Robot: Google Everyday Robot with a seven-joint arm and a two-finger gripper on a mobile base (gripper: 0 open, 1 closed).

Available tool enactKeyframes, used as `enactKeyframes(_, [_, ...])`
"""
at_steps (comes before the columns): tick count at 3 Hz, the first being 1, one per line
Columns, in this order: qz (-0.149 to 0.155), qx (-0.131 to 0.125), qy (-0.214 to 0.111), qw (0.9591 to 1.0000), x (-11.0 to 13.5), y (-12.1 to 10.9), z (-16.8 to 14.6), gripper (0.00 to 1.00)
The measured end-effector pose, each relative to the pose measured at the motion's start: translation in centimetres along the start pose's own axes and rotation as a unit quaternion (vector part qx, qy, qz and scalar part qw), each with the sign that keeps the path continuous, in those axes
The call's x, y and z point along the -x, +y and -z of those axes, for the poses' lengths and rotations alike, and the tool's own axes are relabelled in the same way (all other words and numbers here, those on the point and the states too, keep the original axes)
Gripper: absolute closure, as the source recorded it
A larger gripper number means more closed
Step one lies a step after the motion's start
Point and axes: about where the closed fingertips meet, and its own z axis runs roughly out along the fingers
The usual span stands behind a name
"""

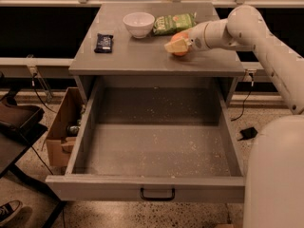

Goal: Place orange into top drawer

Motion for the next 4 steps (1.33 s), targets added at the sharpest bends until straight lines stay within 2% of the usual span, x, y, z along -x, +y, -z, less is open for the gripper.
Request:
enactKeyframes(1, [0.0,0.0,0.0,1.0,0.0,0.0,0.0,1.0])
enactKeyframes(2, [0.037,-0.01,-0.008,0.9992,3.6,1.3,2.9,1.0])
enactKeyframes(3, [0.088,-0.03,-0.036,0.9951,8.4,4.8,8.9,1.0])
enactKeyframes(4, [0.104,-0.037,-0.05,0.9926,8.2,8.7,12.9,1.0])
